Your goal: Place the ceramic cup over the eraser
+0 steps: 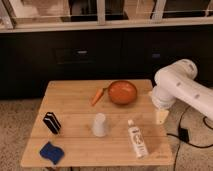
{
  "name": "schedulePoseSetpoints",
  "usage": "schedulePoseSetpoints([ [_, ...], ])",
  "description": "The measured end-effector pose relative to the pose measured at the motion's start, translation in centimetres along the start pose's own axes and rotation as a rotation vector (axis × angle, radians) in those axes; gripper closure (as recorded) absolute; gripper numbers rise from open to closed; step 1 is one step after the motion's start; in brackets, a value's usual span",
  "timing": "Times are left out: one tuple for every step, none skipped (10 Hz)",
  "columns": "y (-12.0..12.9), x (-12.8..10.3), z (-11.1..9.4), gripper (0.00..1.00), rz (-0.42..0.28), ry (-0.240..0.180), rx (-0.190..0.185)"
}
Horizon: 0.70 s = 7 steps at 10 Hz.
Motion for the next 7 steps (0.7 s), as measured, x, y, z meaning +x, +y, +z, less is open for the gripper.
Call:
schedulePoseSetpoints([
  [0.0,-0.9,-0.2,0.20,-0.017,0.000,0.007],
  [0.0,-2.5,-0.6,0.20,-0.037,0.002,0.017],
  [-0.1,-4.4,-1.0,0.20,-0.063,0.007,0.028],
  [0.0,-5.5,-1.3,0.20,-0.088,0.009,0.036],
  [0.2,-6.0,-1.6,0.20,-0.104,0.009,0.039],
  [0.2,-6.2,-1.9,0.20,-0.121,0.011,0.044],
  [0.3,-7.1,-2.2,0.20,-0.138,0.007,0.044],
])
